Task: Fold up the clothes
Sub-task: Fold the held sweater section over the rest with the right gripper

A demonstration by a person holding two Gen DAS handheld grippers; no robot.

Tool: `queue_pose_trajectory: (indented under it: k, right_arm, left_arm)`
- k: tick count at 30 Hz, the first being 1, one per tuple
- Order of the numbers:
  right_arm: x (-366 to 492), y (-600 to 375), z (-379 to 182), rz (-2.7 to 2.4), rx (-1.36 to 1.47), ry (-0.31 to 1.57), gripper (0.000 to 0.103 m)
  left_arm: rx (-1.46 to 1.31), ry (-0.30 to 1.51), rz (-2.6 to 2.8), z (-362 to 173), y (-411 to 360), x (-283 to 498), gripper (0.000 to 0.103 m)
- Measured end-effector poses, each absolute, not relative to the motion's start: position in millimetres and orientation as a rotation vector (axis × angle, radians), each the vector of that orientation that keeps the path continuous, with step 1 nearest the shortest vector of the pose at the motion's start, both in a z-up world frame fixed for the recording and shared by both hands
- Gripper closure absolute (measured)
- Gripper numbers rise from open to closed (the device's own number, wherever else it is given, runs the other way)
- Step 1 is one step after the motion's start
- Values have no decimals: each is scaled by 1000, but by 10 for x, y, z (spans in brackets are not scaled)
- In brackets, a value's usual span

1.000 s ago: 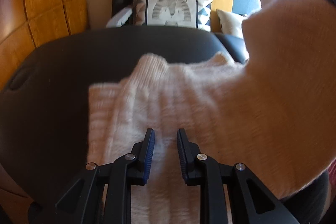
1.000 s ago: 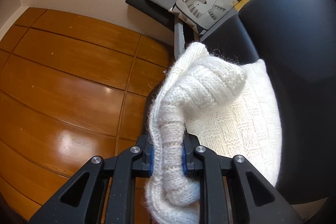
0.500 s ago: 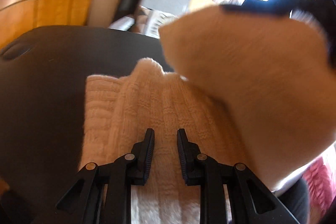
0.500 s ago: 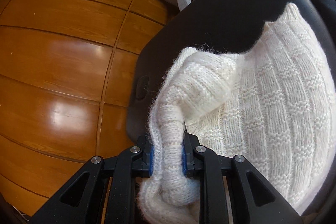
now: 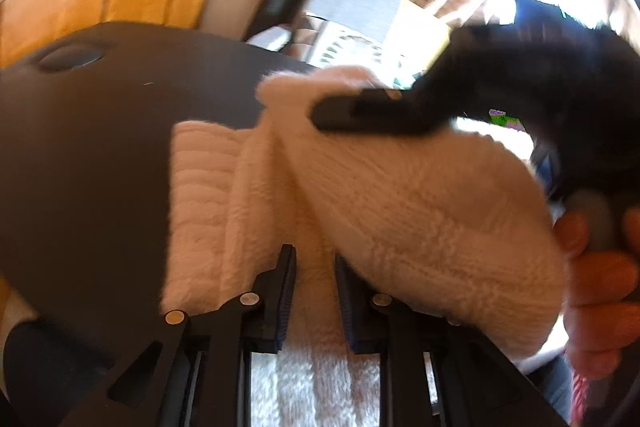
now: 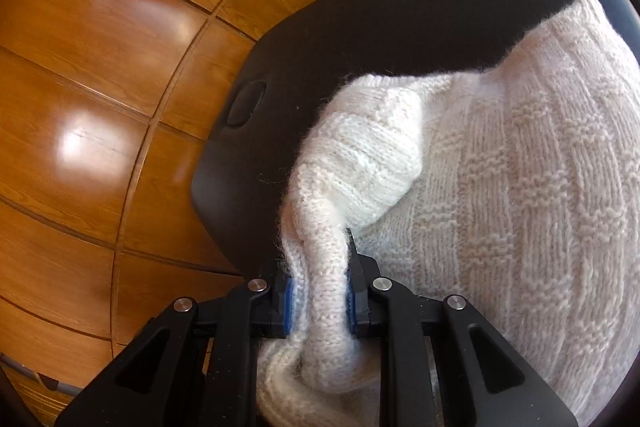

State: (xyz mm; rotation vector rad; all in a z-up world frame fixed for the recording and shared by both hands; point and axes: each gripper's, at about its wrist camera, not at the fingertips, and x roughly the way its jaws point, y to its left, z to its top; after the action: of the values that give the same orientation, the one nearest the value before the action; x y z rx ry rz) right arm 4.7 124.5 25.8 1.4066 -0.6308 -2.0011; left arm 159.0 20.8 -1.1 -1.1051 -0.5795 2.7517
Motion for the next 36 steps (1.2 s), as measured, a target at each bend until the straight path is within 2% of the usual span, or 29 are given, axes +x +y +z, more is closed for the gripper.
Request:
queue_pose_trajectory:
  k: [3, 5, 7, 9, 12, 14, 18, 21, 22, 24, 29, 33, 36]
  right_arm:
    - [91, 1182, 264, -2032, 1407, -591, 82]
    - [127, 1125, 310, -2055, 1407, -555, 76]
    - [169, 1035, 365, -2064, 1397, -504, 59]
    - [219, 942, 396, -2051, 1376, -470, 49]
    - [306, 907, 462, -2022, 1346, -449, 47]
    - [414, 994, 569, -2005, 1278, -469, 47]
    - [629, 1399, 827, -2131, 1085, -521, 48]
    - [727, 1721, 817, -2294, 1049, -490, 48]
    - [749, 1793, 789, -2340, 1057, -460, 63]
    - [790, 1709, 698, -2397, 1106, -301, 81]
    - [1189, 1329, 530, -2363, 1028, 86, 81]
    - [1333, 888, 317, -2246, 991, 262, 81]
    - [1376, 703, 100, -2198, 996, 328, 81]
  left_arm:
    - [-1101, -638, 2787, 43, 103, 1686, 84]
    - [-1085, -706, 2783, 50, 19, 1753, 84]
    - [-1087, -747, 2783, 33, -23, 1735, 84]
    - [-1084, -771, 2781, 36, -74, 1820, 84]
    - [-1082, -768, 2822, 54, -110, 1855, 83]
    - [-1099, -781, 2869, 49, -162, 1869, 83]
    - [-1167, -956, 2836, -83, -385, 1842, 83]
    - [-1177, -1092, 2784, -167, -513, 1841, 81]
    - [-1174, -1112, 2781, -177, -529, 1847, 81]
    - [-1175, -1105, 2790, -168, -527, 1858, 81]
    - [-1123, -1091, 2835, -50, -575, 1988, 81]
    - [-1059, -1040, 2922, 114, -641, 2126, 81]
    - [-984, -958, 2997, 288, -657, 2213, 81]
